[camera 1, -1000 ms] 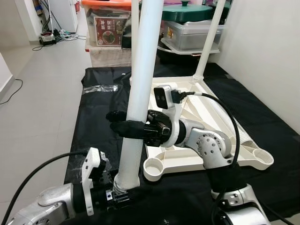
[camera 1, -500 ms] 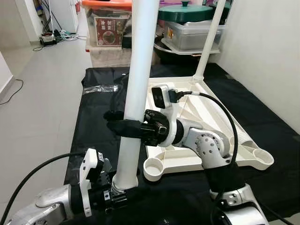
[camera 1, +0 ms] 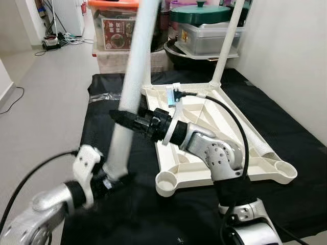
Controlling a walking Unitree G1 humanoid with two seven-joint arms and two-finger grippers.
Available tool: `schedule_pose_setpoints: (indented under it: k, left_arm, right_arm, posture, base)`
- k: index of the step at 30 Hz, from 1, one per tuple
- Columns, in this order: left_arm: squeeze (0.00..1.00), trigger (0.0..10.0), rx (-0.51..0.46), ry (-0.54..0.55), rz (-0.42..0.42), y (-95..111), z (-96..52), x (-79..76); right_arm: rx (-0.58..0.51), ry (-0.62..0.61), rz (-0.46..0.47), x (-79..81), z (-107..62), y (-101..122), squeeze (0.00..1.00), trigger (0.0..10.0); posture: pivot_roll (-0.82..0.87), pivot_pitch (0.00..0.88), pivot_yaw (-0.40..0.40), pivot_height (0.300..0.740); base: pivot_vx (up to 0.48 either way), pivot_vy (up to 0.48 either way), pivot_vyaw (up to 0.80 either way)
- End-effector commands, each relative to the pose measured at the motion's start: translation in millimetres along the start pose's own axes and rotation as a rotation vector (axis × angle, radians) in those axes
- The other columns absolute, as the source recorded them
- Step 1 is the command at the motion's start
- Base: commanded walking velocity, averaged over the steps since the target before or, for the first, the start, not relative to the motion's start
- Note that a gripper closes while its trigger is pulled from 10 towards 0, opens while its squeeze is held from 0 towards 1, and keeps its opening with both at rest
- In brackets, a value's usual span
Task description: Building children table
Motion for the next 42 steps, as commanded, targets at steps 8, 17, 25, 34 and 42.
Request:
schedule_pose_setpoints:
  k: [8,17,25,34,42]
  left_arm:
    - [0.0,10.0,0.107,0.228,0.157,-6,56.0,-10.2]
    - [0.0,10.0,0.122,0.208,0.232,-3,95.6,-45.1]
    - [0.0,10.0,0.158,0.217,0.293,-16,93.3,-49.5]
    - [0.0,10.0,0.16,0.258,0.34,-16,93.1,-44.5]
    - [0.0,10.0,0.147,0.281,0.361,-13,91.7,-38.9]
  right_arm:
    - [-0.121,-0.385,0.184,-37.9,8.8,-30,0.0,10.0]
    - [-0.176,-0.488,0.253,-47.7,11.0,-33,0.0,10.0]
    - [-0.245,-0.45,0.396,-41.9,12.0,-21,0.0,0.0]
    - [-0.186,-0.445,0.426,-37.8,12.4,-33,0.0,0.0]
    - [-0.158,-0.44,0.416,-34.2,12.4,-38,0.0,0.0]
  posture:
    - [0.11,0.0,-0.065,0.74]
    - [0.1,0.0,-0.063,0.74]
    - [0.1,0.0,-0.069,0.74]
    - [0.1,0.0,-0.077,0.74]
    - [0.1,0.0,-0.077,0.74]
  base:
    - [0.0,0.0,0.0]
    - [0.0,0.0,0.0]
    - [0.0,0.0,0.0]
    - [0.0,0.0,0.0]
    - [0.0,0.0,0.0]
Point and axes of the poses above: a point about 5 cm out from each wrist's last joint towards the gripper, its own z axis pointing out of the wrist towards the gripper, its own y axis along the axis of the wrist's last joint, x = y × z, the point moved 4 cm from there along z, pointing out of the wrist towards the gripper, and after that the axes turned 5 degrees about z, right-handed, at the moved point
